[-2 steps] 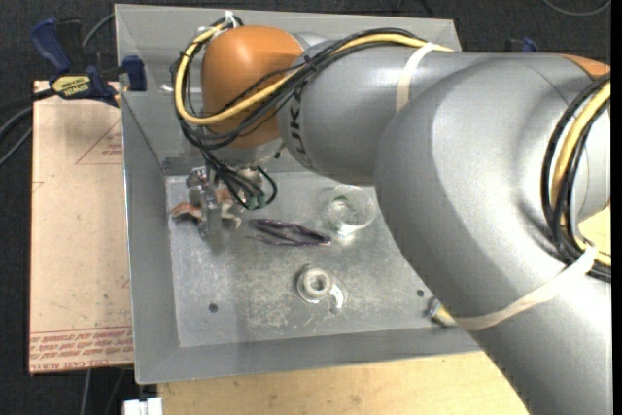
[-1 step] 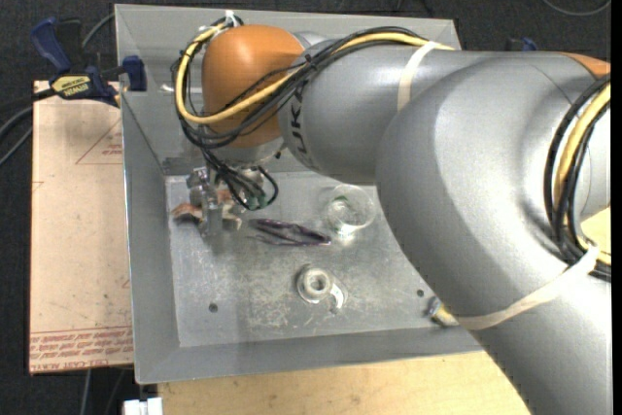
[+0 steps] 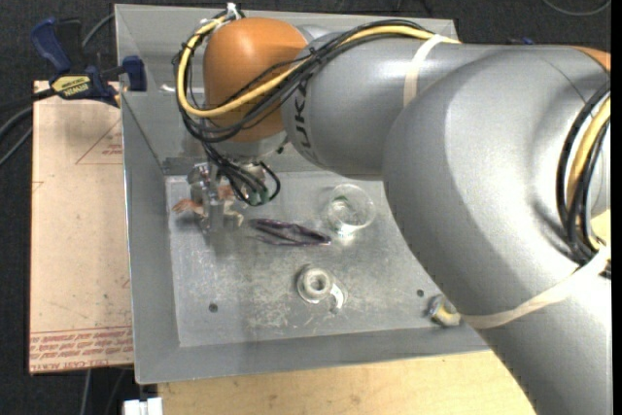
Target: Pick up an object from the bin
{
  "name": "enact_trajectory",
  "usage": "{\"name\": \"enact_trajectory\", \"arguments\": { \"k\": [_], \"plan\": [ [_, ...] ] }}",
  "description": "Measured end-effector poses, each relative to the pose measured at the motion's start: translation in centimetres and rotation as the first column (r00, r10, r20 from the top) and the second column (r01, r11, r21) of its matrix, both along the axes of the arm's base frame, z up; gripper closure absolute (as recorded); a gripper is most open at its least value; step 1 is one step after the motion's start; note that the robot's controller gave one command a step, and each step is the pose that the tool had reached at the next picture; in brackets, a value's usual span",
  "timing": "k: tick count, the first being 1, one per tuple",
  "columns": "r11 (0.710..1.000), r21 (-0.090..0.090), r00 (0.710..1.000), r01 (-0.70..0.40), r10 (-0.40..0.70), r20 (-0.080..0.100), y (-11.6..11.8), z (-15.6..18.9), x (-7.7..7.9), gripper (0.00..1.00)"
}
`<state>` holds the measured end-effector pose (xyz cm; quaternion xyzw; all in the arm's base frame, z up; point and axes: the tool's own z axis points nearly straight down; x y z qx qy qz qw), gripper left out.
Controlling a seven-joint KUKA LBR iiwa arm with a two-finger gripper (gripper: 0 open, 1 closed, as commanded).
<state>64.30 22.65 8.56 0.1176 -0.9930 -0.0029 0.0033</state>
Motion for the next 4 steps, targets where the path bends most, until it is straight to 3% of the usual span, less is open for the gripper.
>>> {"name": "enact_trajectory", "arguments": {
  "k": [4],
  "plan": [
    [1.0, 0.003, 1.0, 0.0, 0.0, 0.008, 0.1, 5.9, 0.2, 1.0]
  ]
}}
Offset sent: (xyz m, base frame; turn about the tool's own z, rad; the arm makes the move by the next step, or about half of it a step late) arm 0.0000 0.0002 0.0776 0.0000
